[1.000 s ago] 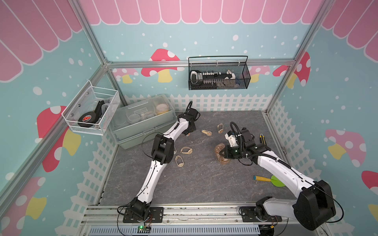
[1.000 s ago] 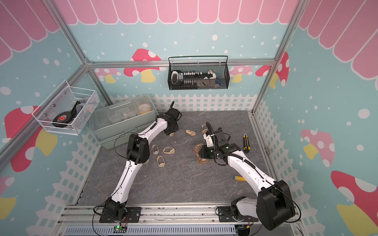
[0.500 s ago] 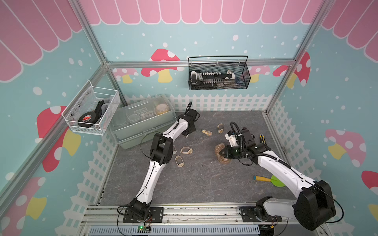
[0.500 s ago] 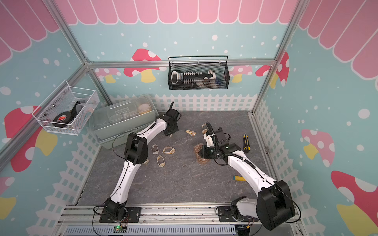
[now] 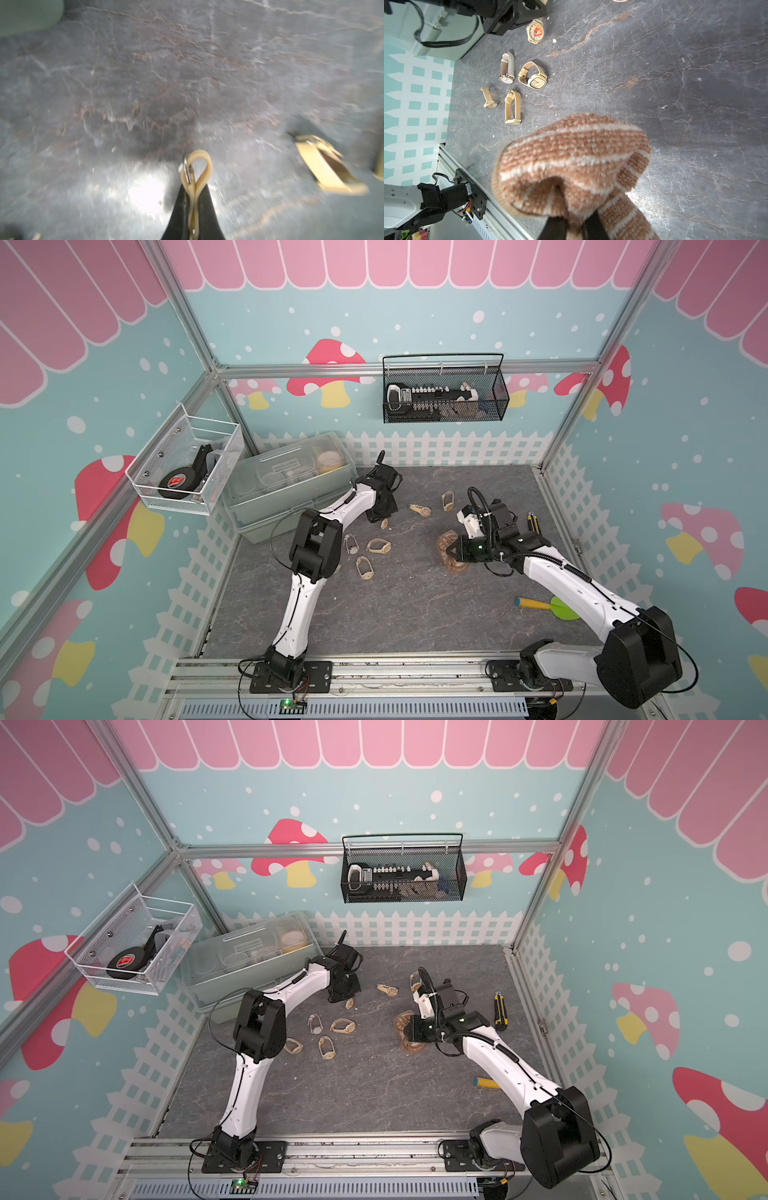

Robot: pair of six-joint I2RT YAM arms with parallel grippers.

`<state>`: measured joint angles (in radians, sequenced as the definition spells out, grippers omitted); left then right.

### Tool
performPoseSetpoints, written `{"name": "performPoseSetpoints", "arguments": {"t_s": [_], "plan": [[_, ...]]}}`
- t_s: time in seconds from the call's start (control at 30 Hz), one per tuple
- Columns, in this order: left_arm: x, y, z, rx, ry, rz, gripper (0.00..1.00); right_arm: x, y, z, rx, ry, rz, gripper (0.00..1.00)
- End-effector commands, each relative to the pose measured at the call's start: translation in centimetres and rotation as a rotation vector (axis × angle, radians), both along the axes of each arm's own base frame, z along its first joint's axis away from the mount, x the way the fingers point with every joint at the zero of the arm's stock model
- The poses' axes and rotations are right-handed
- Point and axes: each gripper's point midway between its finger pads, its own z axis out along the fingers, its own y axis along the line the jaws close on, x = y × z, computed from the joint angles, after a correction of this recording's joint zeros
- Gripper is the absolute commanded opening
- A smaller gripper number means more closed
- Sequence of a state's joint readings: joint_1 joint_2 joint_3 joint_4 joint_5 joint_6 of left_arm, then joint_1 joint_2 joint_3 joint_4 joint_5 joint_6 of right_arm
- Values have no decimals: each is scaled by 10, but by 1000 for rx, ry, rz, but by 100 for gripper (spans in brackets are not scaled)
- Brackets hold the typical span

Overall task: Wipe the watch dial
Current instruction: Pick up the watch at the center of the board.

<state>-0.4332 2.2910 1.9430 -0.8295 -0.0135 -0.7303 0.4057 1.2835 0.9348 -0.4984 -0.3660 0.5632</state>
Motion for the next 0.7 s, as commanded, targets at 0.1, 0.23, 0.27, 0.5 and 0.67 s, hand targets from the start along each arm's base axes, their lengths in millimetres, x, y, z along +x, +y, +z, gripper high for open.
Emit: {"name": "performPoseSetpoints", "arguments": {"t_s": [0.1, 0.23, 0.27, 0.5, 0.67], "plan": [[-2, -9, 83, -155, -169, 37, 0, 19, 9, 16, 23, -56, 9, 0], [-9, -3, 112, -191, -232, 72, 0, 28, 20, 23, 44, -70, 14, 0], [-11, -1, 119, -201, -247, 83, 0, 30, 23, 25, 48, -74, 17, 0], [-23, 9, 145, -301, -312, 185, 0, 46, 47, 39, 82, -97, 28, 0], [-31, 16, 157, -379, -372, 258, 0, 57, 66, 53, 126, -117, 36, 0]]}}
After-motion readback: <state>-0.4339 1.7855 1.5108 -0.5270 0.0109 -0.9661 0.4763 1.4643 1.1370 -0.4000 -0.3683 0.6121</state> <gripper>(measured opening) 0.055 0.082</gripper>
